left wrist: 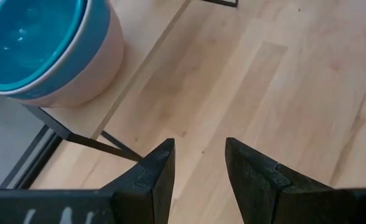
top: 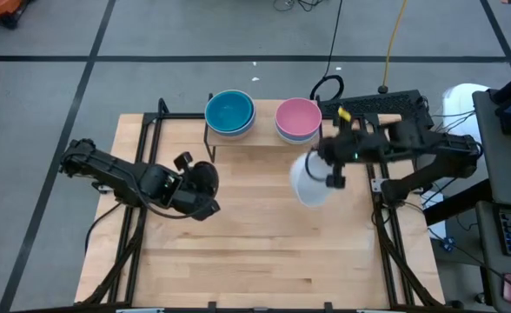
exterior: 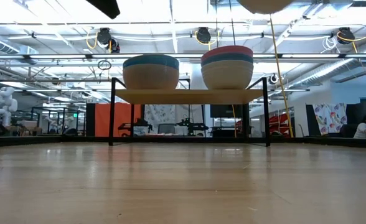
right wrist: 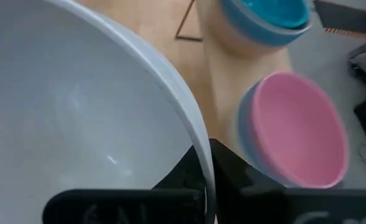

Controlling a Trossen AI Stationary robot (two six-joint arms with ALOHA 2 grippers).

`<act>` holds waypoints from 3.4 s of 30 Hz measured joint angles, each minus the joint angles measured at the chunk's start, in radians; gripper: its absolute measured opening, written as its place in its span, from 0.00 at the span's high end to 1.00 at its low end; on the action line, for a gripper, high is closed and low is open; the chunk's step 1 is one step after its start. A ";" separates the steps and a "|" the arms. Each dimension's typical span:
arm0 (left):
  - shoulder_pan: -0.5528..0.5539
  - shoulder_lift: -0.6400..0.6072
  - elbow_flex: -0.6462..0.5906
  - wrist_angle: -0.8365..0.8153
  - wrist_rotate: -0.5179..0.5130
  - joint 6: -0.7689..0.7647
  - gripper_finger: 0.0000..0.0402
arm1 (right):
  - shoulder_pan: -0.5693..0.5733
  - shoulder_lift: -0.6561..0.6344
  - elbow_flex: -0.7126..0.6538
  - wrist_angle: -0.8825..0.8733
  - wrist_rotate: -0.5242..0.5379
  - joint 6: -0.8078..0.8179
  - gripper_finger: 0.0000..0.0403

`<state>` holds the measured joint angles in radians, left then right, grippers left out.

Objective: Place and stack bowls onto a shelf
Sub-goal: Stack the white bowl on top of the pink bowl on the shelf

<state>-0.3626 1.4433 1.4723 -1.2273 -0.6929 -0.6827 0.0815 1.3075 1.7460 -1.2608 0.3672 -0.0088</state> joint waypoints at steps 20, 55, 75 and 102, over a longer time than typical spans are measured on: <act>0.000 0.001 0.000 0.006 0.001 -0.025 0.63 | -0.389 0.230 0.374 0.018 -0.082 -0.199 1.00; 0.001 0.002 0.000 0.000 0.003 -0.017 0.63 | -0.665 0.404 0.374 -0.015 -0.186 -0.390 0.96; 0.001 0.002 0.000 0.000 0.011 -0.019 0.63 | -0.620 0.365 0.373 0.030 -0.184 -0.511 0.66; 0.001 0.002 0.000 0.002 0.011 -0.102 0.63 | -0.639 0.271 0.186 0.520 -0.054 -0.570 0.65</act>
<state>-0.3614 1.4452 1.4723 -1.2255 -0.6819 -0.7847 -0.5572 1.5787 1.9318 -0.7409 0.3131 -0.5789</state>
